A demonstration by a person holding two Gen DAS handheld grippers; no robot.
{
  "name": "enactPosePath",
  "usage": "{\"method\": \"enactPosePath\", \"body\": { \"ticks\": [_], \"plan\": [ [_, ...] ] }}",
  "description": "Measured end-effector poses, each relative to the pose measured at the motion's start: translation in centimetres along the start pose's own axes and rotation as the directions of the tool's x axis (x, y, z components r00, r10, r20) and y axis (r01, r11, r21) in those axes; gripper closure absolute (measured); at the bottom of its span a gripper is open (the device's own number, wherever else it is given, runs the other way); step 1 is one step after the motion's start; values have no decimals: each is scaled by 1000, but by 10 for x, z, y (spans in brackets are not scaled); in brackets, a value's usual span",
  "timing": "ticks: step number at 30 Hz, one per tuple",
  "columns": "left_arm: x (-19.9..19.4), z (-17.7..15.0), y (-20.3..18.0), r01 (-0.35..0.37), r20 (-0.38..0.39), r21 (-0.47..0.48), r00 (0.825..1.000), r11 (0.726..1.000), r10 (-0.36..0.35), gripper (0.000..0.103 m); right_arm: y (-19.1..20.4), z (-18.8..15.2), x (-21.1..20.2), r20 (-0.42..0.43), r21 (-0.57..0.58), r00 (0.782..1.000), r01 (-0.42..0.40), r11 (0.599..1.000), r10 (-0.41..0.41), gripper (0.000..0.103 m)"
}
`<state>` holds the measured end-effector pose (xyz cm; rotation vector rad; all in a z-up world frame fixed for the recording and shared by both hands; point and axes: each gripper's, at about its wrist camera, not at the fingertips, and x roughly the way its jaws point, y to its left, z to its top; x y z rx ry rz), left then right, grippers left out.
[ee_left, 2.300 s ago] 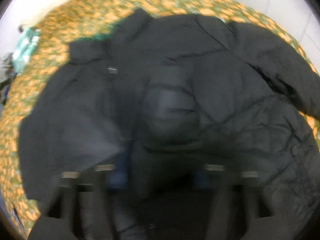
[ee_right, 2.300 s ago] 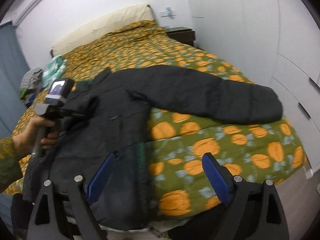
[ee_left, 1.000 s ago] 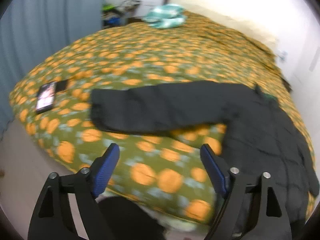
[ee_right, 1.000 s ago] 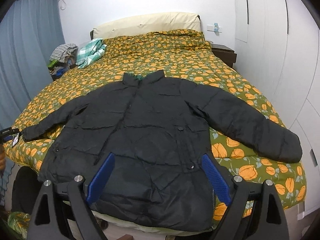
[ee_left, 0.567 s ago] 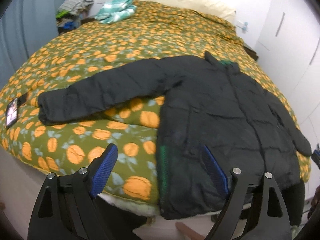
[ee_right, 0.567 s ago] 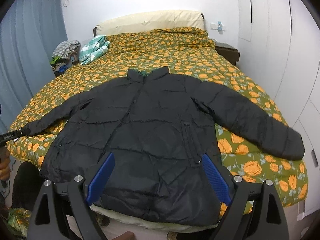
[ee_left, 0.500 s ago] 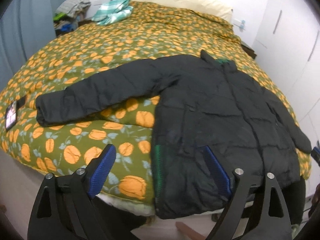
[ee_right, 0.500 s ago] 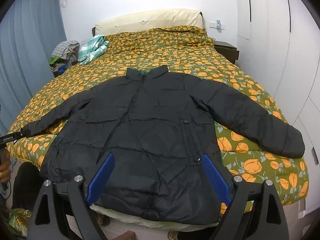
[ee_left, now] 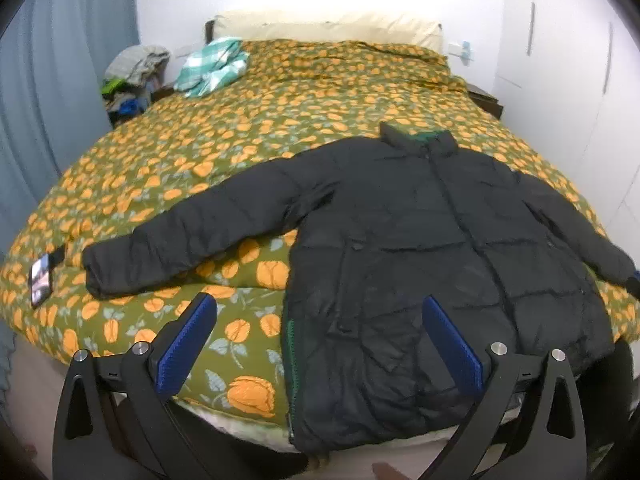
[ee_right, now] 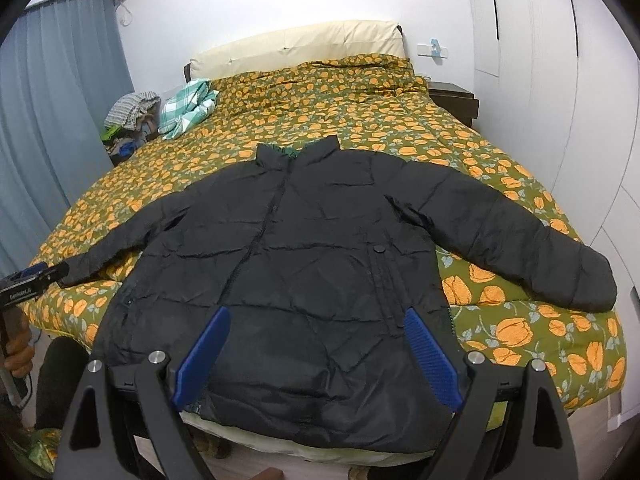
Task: Fold large clothes
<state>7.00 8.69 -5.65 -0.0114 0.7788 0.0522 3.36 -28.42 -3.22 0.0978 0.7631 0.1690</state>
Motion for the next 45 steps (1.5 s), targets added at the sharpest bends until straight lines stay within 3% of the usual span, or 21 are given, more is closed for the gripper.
{"method": "enactPosePath", "body": {
  "ticks": [14, 24, 30, 34, 41, 45],
  "plan": [
    [-13, -2, -21, 1, 42, 70, 999, 998, -4, 1, 6, -3, 1, -10, 2, 1000, 6, 1000, -6, 12],
    [-15, -5, -21, 31, 41, 49, 999, 998, -33, 1, 4, -5, 3, -13, 9, 1000, 13, 1000, -13, 12],
    [-17, -10, -28, 21, 66, 121, 997, 992, -29, 1, 5, -4, 1, -3, -1, 1000, 23, 1000, -23, 12],
    [-13, -13, -30, 71, 34, 113, 997, 991, -75, 1, 4, -5, 2, -6, 5, 1000, 26, 1000, -26, 12],
    [2, -20, -40, 102, -59, 155, 994, 983, -94, 1, 5, -4, 2, -3, 0, 1000, 28, 1000, -28, 12],
    [1, -18, -37, 134, -84, 105, 989, 985, -125, 1, 4, -5, 2, -7, 6, 1000, 28, 1000, -28, 12]
  ]
}}
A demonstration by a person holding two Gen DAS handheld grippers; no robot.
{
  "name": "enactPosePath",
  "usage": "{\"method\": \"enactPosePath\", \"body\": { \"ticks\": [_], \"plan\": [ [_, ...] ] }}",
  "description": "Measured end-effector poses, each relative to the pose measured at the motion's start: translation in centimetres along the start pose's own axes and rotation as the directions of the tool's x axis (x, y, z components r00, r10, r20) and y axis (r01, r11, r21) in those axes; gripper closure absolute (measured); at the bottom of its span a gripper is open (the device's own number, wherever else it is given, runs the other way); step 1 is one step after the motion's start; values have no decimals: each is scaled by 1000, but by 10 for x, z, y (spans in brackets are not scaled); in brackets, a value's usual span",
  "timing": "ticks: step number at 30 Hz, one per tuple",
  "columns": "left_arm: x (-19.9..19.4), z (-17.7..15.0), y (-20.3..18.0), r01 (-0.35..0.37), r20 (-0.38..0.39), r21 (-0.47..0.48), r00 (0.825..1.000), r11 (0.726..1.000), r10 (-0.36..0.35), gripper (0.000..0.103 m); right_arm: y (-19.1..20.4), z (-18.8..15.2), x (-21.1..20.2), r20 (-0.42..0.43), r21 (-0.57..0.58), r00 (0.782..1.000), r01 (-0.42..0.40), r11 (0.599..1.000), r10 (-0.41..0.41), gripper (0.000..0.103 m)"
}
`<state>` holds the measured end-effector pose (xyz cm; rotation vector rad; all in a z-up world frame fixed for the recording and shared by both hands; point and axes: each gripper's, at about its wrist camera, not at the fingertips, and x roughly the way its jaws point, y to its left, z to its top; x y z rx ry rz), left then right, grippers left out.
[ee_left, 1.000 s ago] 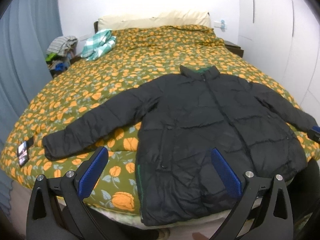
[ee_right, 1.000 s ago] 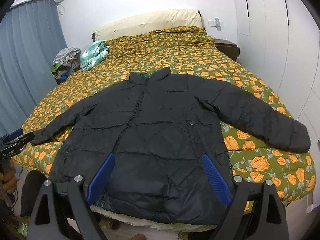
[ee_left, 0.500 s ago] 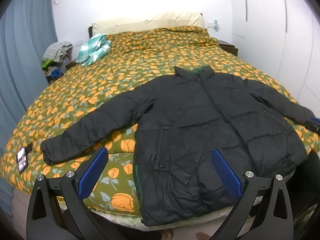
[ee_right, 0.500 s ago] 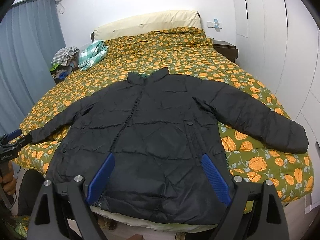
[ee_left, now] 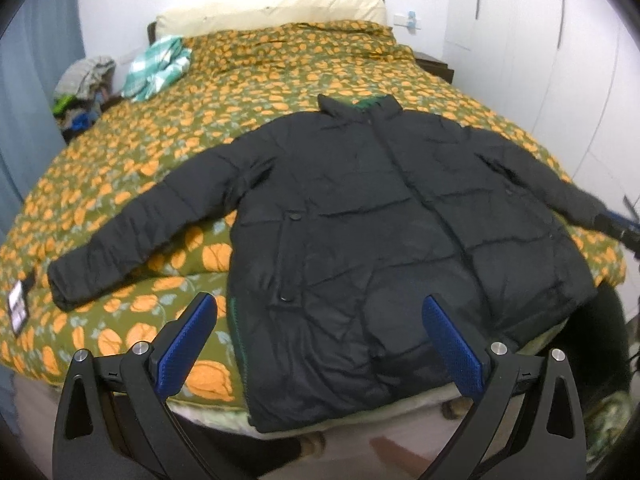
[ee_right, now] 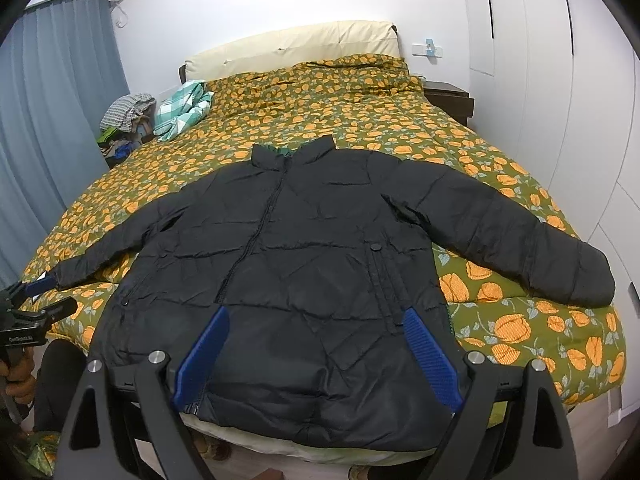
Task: Fold large clothes
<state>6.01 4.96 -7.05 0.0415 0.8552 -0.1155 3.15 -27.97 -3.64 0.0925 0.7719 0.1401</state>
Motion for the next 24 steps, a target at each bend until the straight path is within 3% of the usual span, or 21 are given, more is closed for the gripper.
{"method": "enactPosePath", "body": {
  "ticks": [8, 14, 24],
  "plan": [
    [-11, 7, 0, -23, 37, 32, 999, 999, 22, 1, 0, 1, 2, 0, -1, 1000, 0, 1000, 0, 12],
    [-17, 14, 7, 8, 58, -24, 998, 1000, -7, 1, 2, 1, 3, -6, -6, 1000, 1, 1000, -1, 12],
    [-11, 14, 24, -20, 38, -87, 999, 996, 24, 1, 0, 3, 2, 14, -16, 998, 53, 998, -53, 12]
  ]
}}
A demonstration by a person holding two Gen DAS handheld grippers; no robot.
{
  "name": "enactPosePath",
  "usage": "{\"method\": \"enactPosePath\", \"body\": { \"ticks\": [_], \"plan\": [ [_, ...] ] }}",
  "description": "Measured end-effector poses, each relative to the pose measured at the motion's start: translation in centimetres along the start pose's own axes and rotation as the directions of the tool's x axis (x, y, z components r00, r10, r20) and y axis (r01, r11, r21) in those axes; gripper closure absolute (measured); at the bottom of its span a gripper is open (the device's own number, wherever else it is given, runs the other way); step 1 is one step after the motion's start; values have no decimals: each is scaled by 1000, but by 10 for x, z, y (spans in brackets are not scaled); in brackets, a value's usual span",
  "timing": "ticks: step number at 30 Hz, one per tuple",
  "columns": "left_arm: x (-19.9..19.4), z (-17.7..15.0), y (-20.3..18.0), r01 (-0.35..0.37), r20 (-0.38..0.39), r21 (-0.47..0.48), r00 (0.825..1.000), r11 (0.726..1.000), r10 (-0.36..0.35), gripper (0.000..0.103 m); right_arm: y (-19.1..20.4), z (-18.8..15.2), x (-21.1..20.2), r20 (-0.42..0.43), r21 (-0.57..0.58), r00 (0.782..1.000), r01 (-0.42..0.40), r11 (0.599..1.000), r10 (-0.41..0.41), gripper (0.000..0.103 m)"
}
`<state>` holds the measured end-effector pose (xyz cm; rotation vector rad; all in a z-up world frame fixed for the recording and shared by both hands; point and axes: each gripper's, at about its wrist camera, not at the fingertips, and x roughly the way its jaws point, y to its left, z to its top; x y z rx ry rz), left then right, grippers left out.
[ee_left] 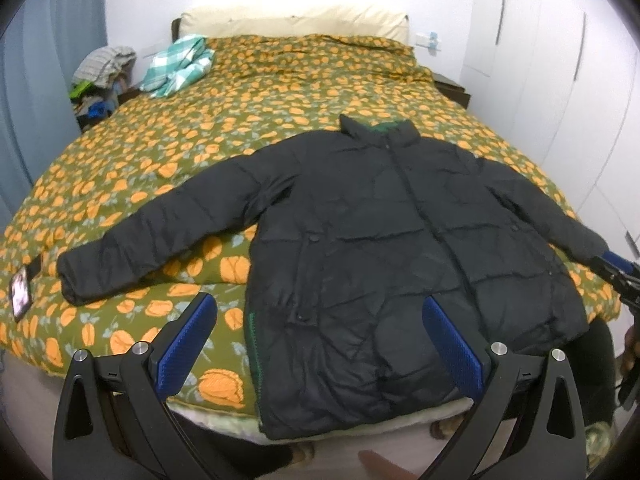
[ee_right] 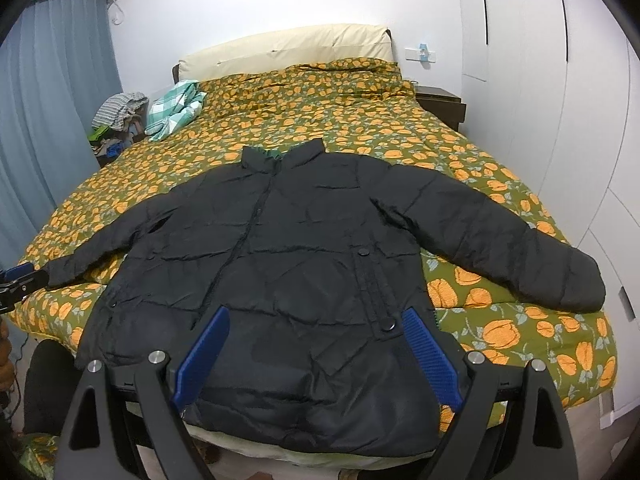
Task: Fold large clothes
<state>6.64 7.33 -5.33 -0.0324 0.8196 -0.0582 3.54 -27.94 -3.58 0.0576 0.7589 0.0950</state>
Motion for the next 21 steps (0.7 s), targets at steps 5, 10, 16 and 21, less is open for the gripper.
{"method": "enactPosePath", "body": {
  "ticks": [5, 10, 16, 21],
  "plan": [
    [5, -3, 3, -11, -23, -20, 1000, 1000, 11, 1, 1, 0, 3, -11, 0, 1000, 1, 1000, -1, 12],
    [6, -4, 3, -11, -35, -26, 999, 1000, 10, 1, 1, 1, 4, -16, 1, 1000, 5, 1000, -5, 12],
    [6, -3, 4, -17, -37, -31, 999, 999, 16, 1, 0, 1, 4, -18, 4, 1000, 12, 1000, -12, 12],
    [5, -3, 5, -17, -38, -36, 999, 999, 15, 1, 0, 1, 4, -17, 4, 1000, 13, 1000, -13, 12]
  ]
}}
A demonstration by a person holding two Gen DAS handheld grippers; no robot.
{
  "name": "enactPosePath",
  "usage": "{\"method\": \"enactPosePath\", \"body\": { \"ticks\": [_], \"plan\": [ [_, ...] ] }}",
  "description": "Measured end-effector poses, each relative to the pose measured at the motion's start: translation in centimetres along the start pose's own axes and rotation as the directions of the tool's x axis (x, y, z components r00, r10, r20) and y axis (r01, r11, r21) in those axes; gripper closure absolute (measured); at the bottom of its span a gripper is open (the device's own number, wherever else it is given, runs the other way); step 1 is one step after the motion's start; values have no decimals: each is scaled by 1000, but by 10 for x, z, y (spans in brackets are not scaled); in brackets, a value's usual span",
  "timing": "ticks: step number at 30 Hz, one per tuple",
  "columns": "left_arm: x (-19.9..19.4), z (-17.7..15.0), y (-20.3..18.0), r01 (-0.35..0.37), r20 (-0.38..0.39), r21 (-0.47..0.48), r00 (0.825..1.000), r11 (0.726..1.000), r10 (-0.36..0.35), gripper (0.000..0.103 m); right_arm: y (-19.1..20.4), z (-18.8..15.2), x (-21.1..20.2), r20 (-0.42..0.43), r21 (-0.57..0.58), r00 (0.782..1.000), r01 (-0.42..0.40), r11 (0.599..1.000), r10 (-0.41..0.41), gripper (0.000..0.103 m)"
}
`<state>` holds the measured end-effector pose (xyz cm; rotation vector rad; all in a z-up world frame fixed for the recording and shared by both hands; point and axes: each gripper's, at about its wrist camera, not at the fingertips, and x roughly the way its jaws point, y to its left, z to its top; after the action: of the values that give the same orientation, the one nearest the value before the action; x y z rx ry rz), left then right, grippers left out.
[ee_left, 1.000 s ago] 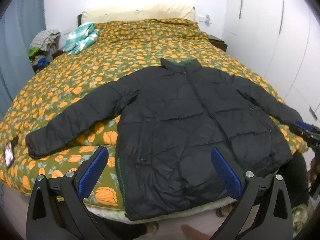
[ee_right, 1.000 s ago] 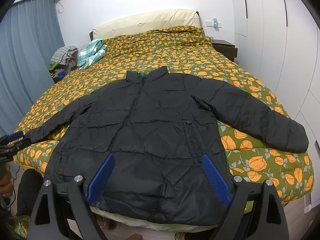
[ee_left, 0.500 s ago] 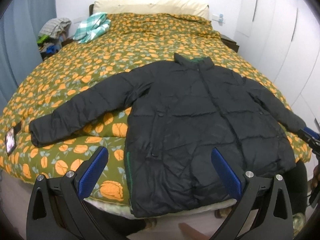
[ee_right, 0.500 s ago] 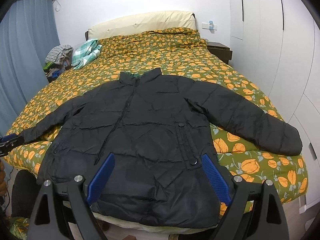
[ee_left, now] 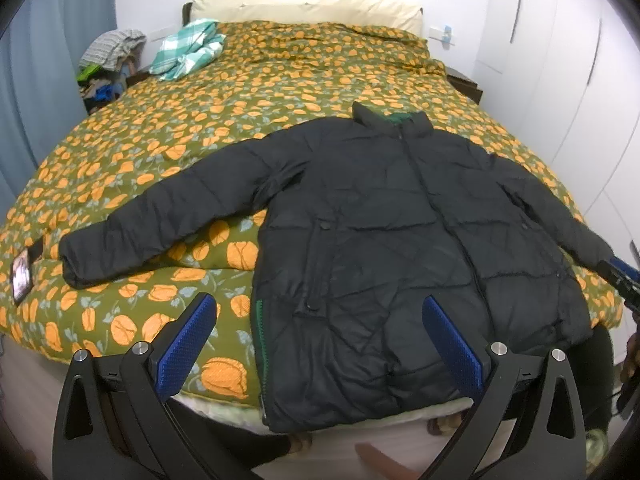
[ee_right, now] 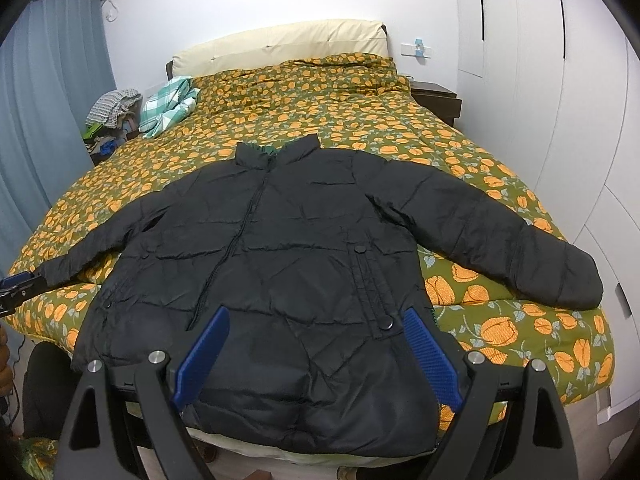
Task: Fold large clothes
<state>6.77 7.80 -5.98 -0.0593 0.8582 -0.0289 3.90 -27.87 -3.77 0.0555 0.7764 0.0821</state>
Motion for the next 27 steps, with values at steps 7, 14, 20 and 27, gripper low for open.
{"method": "enactPosePath", "body": {
  "ticks": [7, 14, 20, 27],
  "plan": [
    [0, -1, 1, -2, -2, -2, 1000, 1000, 2, 1, -2, -1, 1, -5, 10, 1000, 8, 1000, -8, 12],
    [1, -3, 2, -3, -8, -6, 1000, 1000, 3, 1, -4, -3, 2, -13, 13, 1000, 7, 1000, -7, 12],
    [3, -4, 2, -5, -14, -10, 1000, 1000, 5, 1, -3, -4, 3, -15, 11, 1000, 8, 1000, -8, 12],
    [3, -4, 2, -4, -17, -11, 1000, 1000, 4, 1, -5, -6, 3, -16, 20, 1000, 15, 1000, -14, 12]
  ]
}}
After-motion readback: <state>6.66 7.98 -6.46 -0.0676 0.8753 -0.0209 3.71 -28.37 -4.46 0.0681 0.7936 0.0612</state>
